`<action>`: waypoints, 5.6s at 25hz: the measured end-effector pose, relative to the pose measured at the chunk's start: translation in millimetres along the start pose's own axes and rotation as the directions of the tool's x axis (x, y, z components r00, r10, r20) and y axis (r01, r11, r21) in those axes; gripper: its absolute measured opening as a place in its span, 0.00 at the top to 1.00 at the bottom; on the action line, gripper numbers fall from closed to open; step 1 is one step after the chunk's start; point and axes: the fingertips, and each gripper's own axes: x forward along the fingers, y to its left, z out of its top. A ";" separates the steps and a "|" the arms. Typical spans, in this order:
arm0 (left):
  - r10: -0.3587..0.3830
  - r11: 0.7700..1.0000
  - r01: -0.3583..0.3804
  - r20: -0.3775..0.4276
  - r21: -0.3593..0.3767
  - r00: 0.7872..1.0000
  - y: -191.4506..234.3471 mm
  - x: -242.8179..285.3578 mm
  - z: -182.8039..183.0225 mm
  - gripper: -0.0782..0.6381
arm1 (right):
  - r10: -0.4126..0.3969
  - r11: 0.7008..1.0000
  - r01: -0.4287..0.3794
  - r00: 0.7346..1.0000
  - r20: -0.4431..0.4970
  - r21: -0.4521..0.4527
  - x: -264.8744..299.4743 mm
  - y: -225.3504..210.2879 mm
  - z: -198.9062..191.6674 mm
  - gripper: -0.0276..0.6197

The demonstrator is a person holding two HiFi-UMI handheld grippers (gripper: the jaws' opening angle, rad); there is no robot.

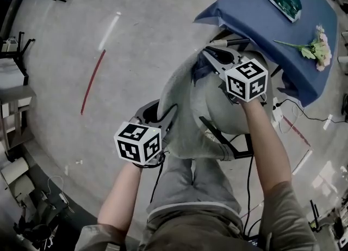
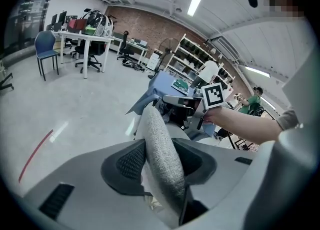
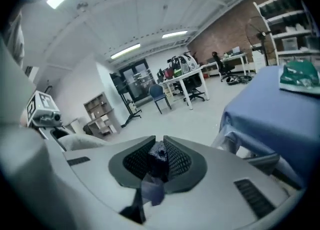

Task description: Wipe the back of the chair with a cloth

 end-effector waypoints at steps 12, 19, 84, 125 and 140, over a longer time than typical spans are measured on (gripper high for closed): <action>-0.031 0.998 0.033 0.033 -0.056 0.999 0.7 -1.5 1.8 0.63 | 0.188 0.900 -0.171 0.982 -0.004 0.401 5.0 122.7 -93.4 0.86; -0.010 0.998 0.011 0.024 -0.055 1.000 1.6 -8.5 1.6 0.64 | 0.214 0.845 -0.166 0.976 -0.036 0.509 -20.4 166.8 -119.0 0.86; 0.005 0.987 -0.031 0.167 0.158 0.986 -48.6 -150.6 32.7 0.84 | 0.217 0.866 -0.266 0.963 0.162 0.423 -158.8 286.0 22.0 0.86; -0.156 0.755 -0.434 0.776 0.493 0.610 -215.8 -399.2 202.7 0.85 | 0.140 0.921 0.140 0.753 0.643 -0.365 -406.2 390.5 285.8 0.86; -0.120 0.806 -0.358 0.723 0.471 0.680 -207.2 -355.5 161.9 0.85 | 0.151 0.907 0.099 0.830 0.537 -0.409 -364.2 369.6 238.9 0.86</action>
